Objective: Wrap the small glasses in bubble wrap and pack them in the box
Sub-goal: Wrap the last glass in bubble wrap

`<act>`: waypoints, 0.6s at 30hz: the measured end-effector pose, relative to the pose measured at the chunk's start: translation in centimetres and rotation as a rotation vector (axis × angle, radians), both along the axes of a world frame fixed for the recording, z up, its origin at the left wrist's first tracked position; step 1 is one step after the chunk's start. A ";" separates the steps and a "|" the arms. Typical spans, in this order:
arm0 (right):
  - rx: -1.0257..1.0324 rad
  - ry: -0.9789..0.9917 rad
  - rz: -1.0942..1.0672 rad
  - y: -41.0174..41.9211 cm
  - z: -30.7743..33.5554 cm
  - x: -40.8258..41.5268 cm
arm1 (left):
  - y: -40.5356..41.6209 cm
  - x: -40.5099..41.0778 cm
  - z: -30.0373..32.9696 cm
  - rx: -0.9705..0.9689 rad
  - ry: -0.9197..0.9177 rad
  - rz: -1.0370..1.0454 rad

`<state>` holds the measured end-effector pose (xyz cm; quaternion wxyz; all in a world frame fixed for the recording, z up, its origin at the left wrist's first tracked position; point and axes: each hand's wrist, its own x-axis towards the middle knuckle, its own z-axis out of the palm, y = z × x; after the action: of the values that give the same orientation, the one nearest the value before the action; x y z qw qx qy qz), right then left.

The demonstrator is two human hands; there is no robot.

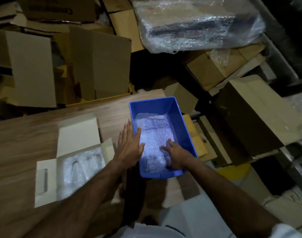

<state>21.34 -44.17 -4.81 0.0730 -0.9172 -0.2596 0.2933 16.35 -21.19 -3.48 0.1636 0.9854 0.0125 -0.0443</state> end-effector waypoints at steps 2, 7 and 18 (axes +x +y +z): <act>-0.036 0.062 0.046 0.1 -1.5 0.8 | -0.3 0.1 -0.5 0.008 0.021 0.001; 0.071 0.093 0.103 0.3 -3.5 1.0 | -0.5 -0.1 -1.2 -0.057 0.012 0.040; 0.299 0.012 0.097 -1.3 -0.5 2.4 | -0.9 0.1 -0.8 -0.070 0.022 0.044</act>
<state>23.71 -45.46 -5.28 0.1960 -0.8807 -0.3439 0.2600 16.43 -22.09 -4.32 0.1987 0.9781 0.0345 -0.0520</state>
